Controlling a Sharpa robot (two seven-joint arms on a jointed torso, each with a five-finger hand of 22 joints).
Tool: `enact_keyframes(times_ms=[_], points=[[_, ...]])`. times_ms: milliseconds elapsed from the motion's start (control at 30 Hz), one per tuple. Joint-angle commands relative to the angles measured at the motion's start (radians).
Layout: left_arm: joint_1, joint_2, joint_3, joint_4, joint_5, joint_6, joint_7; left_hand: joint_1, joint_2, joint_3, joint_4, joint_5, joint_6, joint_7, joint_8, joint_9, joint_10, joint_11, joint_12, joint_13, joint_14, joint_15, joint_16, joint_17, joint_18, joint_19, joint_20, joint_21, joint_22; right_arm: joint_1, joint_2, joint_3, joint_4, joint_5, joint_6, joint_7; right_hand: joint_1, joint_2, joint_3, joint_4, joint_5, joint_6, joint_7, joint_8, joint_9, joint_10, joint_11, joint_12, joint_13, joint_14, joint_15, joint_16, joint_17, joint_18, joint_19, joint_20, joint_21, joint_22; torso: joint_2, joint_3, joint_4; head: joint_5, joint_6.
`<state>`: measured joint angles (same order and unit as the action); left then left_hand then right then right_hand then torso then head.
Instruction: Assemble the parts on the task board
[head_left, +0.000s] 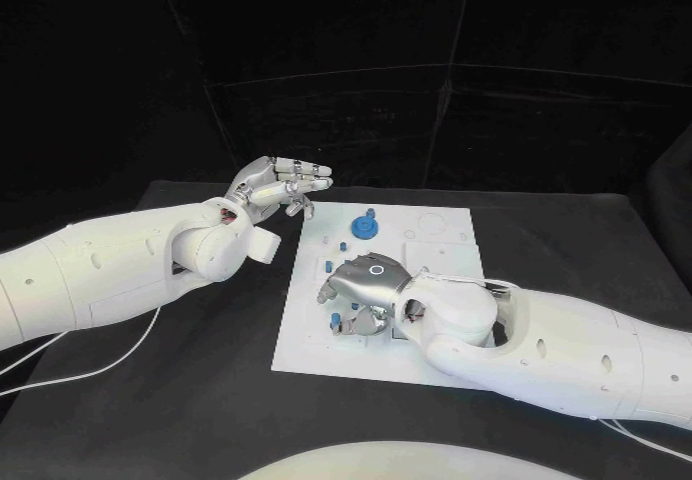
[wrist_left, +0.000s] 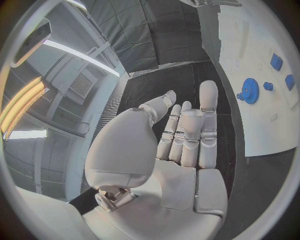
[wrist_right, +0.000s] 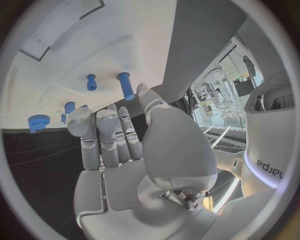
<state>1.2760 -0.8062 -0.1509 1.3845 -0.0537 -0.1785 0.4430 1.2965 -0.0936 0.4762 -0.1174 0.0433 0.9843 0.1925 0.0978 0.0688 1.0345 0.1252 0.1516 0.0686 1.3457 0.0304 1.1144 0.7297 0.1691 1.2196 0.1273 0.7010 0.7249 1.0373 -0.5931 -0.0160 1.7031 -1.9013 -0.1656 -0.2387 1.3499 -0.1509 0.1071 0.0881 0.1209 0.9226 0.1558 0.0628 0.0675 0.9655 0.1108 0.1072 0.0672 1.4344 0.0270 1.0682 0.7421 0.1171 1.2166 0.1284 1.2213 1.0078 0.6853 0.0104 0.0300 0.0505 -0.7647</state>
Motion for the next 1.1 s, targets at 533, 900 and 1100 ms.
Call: enact_keyframes(times_ms=[533,900,1100], points=[[0.002,-0.013,0.001,0.011,0.004,0.009,0.002,-0.007,0.004,-0.004,0.003,0.006,0.001,0.001,0.002,-0.001,-0.010,0.000,0.005,-0.002,-0.006,-0.002,-0.001,-0.001,0.014,-0.006,-0.002,-0.004,-0.001,0.023,-0.377,0.001,0.188,0.497,-0.228,-0.077,-0.042,0.061,-0.206,0.181,0.151,0.126,-0.049,0.087,0.026,0.414,-0.086,0.359,0.178,0.076,-0.075,0.235,0.324,-0.060,0.207,-0.062,0.208,0.313,-0.006,-0.0056,-0.0139,-0.045,0.025],[0.003,-0.020,0.000,0.027,0.004,0.005,0.002,-0.007,0.004,-0.005,0.003,0.006,0.001,0.001,0.002,-0.001,-0.012,0.000,0.005,-0.002,-0.007,-0.002,-0.001,-0.002,0.014,-0.006,-0.002,-0.005,-0.001,0.026,-0.536,0.000,0.229,0.463,-0.129,-0.263,-0.100,0.097,-0.311,0.202,0.134,0.111,-0.063,0.181,0.079,0.376,-0.099,0.834,0.773,0.073,-0.084,0.303,0.418,-0.069,0.222,-0.073,0.242,0.365,-0.009,-0.0108,-0.0305,-0.059,0.029],[0.003,-0.021,0.000,0.029,0.004,0.005,0.001,-0.007,0.004,-0.005,0.003,0.006,0.001,0.001,0.002,-0.001,-0.012,0.000,0.005,-0.002,-0.007,-0.002,-0.001,-0.002,0.014,-0.006,-0.002,-0.005,-0.001,0.021,-0.530,-0.002,0.217,0.424,-0.103,-0.293,-0.114,0.100,-0.319,0.203,0.117,0.105,-0.063,0.193,0.087,0.374,-0.099,0.860,0.815,0.074,-0.084,0.308,0.427,-0.070,0.224,-0.073,0.244,0.370,-0.008,-0.0104,-0.0271,-0.067,0.029]])
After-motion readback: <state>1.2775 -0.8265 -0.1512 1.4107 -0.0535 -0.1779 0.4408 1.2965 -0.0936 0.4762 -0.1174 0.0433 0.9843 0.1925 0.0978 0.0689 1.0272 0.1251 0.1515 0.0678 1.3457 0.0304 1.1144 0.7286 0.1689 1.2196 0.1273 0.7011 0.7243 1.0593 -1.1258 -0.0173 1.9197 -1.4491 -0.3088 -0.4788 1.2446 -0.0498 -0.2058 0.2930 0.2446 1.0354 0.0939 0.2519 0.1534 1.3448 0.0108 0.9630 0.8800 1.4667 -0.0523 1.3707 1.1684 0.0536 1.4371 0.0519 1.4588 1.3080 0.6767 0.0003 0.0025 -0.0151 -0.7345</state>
